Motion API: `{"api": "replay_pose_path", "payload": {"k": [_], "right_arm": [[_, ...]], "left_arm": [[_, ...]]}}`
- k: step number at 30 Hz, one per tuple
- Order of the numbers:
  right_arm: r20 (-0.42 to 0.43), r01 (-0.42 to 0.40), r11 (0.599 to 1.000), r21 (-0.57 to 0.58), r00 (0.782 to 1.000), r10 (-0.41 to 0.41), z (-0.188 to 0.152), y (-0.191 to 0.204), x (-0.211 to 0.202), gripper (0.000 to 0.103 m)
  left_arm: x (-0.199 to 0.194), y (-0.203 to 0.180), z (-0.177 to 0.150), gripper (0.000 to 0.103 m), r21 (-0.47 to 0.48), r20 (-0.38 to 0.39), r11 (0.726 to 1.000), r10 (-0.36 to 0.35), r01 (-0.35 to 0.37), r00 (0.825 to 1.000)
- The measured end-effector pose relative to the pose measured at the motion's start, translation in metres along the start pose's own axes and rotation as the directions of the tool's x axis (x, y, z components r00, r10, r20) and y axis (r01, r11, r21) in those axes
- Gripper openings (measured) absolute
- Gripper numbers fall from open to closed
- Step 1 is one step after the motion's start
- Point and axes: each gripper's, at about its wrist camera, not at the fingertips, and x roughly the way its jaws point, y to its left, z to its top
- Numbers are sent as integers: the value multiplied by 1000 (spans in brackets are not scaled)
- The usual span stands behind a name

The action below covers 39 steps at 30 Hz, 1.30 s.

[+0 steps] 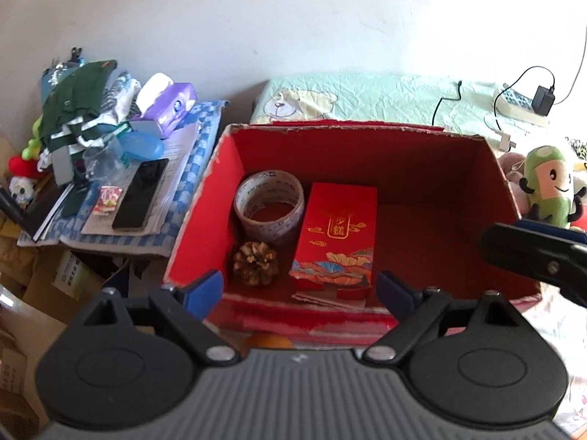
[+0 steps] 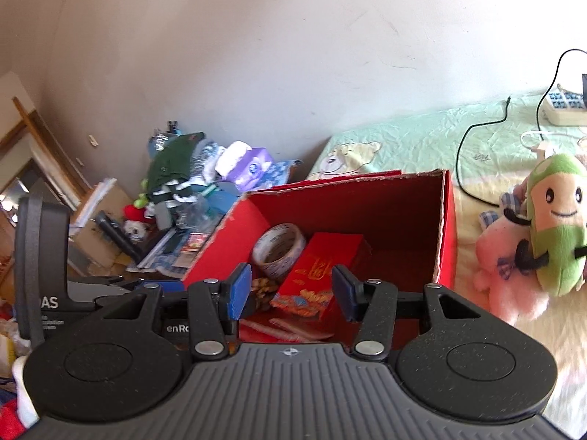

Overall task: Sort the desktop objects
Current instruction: 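Withdraw the right gripper from the box toward the beige strap, then lower the right gripper onto the beige strap beside the orange gourd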

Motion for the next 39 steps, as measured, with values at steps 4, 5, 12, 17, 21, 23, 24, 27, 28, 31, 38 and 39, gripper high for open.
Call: {"api": "replay_pose_path", "payload": {"k": [4,5,12,17,21,23,24,27,28,31,38,39], "right_arm": [[-8,-55,998,24,998,55,-10,-3,-12,51],[-14,-64,997,30,998,65,-13,-4,-14,50],[-127,-104,990,98,985,117,-46,-18,-6,50],[-215,-94,980,173,968,131,-65,-31,9,50],[-259,-84,972,220,956,141,-73,-37,17,50],[-273,-80,970,228,952,142,-75,-38,20,50],[-279,-76,971,228,950,140,-76,-38,22,50],[-296,-73,972,224,945,139,-78,-36,27,50],[-303,-72,972,222,943,139,-79,-36,29,50],[-321,-68,975,212,937,135,-81,-33,36,50],[-353,-68,979,195,926,134,-84,-35,46,50],[-358,-70,979,193,924,137,-84,-34,47,50]], "left_arm": [[-13,2,-17,92,-31,13,1000,0,0,1000],[-14,3,-22,92,-40,14,999,-6,7,1000],[-15,1,-73,89,-64,-22,996,-66,64,998],[-2,-4,-102,87,-72,-80,992,-108,102,991],[10,-11,-115,86,-49,-98,994,-105,101,990],[17,-11,-119,87,-46,-113,993,-111,106,987],[21,-11,-121,87,-49,-121,993,-111,106,986],[31,-8,-125,86,-73,-145,989,-135,126,980],[34,-8,-126,87,-80,-151,987,-147,136,978],[36,-9,-128,88,-73,-141,987,-150,141,979],[30,-16,-131,91,-71,-113,979,-196,189,974],[29,-17,-131,91,-71,-108,977,-208,201,972]]}}
